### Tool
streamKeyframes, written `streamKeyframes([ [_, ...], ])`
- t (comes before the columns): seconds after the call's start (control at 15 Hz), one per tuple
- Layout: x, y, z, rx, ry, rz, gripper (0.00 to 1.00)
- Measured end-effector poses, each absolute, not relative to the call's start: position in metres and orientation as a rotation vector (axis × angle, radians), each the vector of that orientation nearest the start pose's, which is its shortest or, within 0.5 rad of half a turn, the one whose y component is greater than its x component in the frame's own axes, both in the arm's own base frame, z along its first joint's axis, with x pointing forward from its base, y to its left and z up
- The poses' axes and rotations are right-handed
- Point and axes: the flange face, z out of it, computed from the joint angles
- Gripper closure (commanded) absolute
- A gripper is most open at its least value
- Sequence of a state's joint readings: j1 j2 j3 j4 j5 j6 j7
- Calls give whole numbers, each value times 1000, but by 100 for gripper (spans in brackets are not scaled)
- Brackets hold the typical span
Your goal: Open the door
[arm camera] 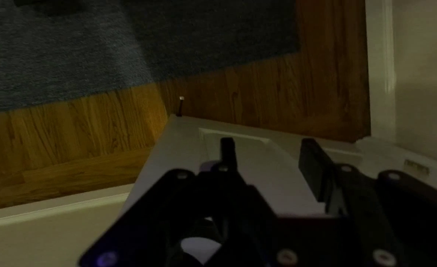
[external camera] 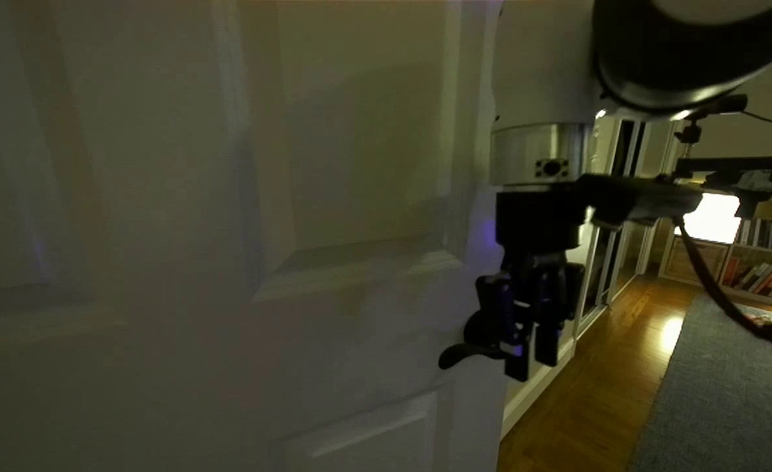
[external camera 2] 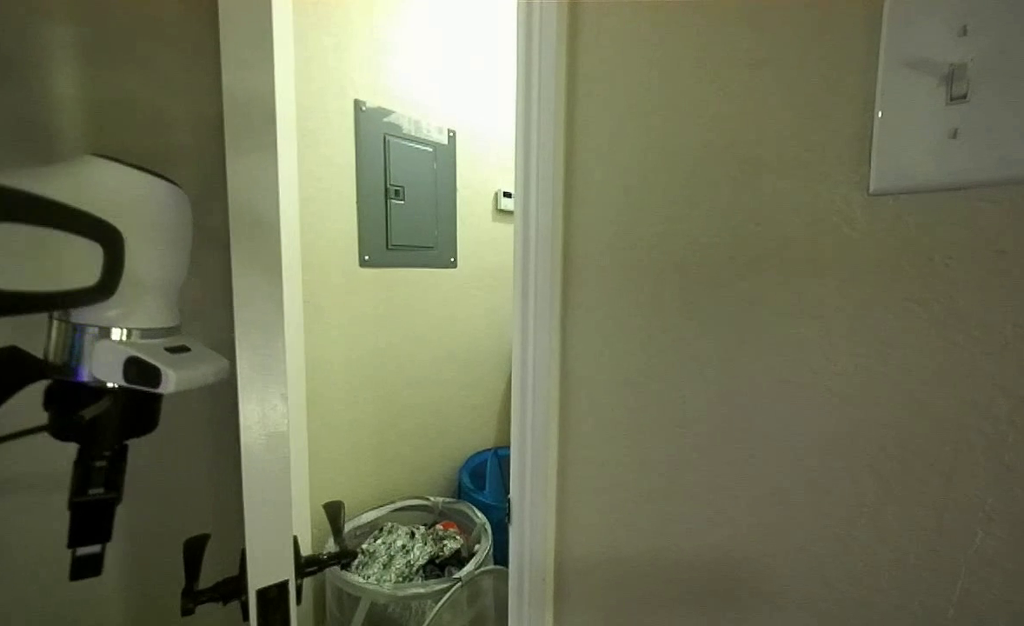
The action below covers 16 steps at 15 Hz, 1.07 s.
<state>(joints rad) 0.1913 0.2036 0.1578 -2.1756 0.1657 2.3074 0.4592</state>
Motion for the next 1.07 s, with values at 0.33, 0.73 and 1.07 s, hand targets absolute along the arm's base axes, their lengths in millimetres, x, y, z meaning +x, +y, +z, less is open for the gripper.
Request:
streamKeyframes([
  [0.33,456,168,380,-3094,68,472,0],
  [0.73,407,132,466,-3205,16,370,0],
  [1.07,385,124,493,-3222,29,254,0],
])
